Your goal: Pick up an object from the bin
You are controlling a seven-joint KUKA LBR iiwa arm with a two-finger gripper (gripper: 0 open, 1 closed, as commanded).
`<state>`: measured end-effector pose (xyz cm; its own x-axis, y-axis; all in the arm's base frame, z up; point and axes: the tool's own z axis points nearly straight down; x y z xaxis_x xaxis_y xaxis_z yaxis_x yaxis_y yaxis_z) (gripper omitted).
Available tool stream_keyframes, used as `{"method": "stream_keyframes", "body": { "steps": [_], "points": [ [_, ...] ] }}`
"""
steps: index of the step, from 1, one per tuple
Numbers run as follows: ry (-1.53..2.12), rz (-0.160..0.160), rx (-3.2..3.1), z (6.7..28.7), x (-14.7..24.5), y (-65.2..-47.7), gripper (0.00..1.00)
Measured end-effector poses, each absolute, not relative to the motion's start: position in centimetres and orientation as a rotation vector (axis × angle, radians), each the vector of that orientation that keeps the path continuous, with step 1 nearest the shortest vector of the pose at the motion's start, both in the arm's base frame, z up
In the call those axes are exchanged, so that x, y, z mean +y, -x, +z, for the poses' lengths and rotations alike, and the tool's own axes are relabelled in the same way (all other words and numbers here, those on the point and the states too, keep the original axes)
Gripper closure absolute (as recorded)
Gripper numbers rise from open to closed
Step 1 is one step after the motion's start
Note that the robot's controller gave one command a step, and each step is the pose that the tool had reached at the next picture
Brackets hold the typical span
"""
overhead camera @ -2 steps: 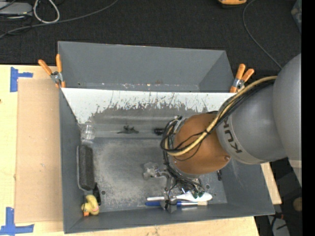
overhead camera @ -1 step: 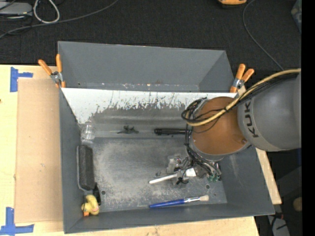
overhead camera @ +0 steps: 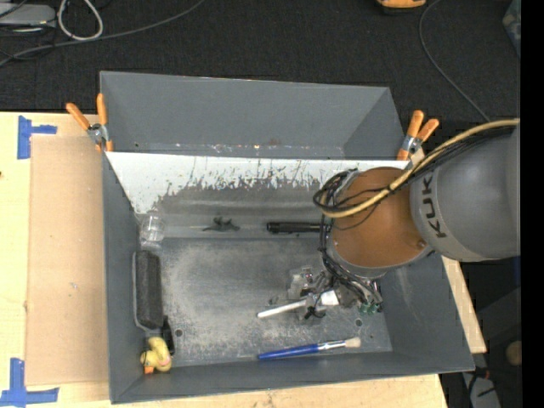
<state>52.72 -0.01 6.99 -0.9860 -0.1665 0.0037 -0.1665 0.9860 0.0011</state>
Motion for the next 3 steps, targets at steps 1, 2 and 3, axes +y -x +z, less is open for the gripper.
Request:
{"method": "stream_keyframes", "body": {
  "steps": [1, 2, 3],
  "points": [
    [-0.260, -0.002, -3.127, 7.0, 0.0, -52.7, 1.00],
    [-0.257, -0.003, -3.120, 8.4, 0.0, -52.5, 1.00],
    [-0.258, -0.002, -3.125, 11.4, 0.1, -52.6, 1.00]
  ]
}}
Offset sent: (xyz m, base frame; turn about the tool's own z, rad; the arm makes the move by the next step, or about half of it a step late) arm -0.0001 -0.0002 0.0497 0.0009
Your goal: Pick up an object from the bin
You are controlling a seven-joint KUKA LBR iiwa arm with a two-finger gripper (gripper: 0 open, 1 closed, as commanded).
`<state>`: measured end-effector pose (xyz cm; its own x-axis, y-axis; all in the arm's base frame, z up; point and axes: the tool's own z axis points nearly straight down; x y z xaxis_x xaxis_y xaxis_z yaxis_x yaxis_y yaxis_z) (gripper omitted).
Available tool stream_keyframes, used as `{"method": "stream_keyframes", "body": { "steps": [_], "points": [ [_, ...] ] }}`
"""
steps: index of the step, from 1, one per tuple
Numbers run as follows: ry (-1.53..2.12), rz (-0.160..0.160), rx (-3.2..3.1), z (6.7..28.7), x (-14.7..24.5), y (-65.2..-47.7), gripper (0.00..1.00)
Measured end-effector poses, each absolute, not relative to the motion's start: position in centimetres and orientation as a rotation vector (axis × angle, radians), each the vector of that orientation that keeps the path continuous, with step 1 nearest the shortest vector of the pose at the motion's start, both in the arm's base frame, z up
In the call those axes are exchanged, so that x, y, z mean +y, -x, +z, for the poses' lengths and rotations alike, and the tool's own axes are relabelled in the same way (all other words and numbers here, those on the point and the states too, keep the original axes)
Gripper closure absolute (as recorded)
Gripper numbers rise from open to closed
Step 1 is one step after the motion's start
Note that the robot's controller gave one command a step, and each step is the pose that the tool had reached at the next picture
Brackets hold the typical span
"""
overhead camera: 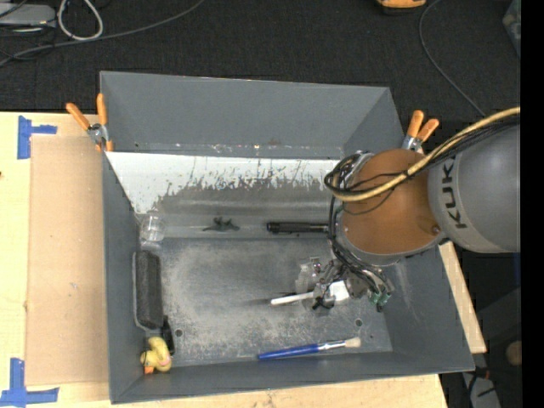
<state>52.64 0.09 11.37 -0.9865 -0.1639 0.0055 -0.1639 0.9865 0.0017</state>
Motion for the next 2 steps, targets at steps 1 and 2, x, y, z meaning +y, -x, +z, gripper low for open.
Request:
{"method": "stream_keyframes", "body": {
  "steps": [1, 2],
  "points": [
    [-0.254, -0.002, -3.124, 13.3, 0.1, -52.6, 1.00],
    [-0.250, -0.003, -3.125, 15.7, 0.2, -52.6, 1.00]
  ]
}}
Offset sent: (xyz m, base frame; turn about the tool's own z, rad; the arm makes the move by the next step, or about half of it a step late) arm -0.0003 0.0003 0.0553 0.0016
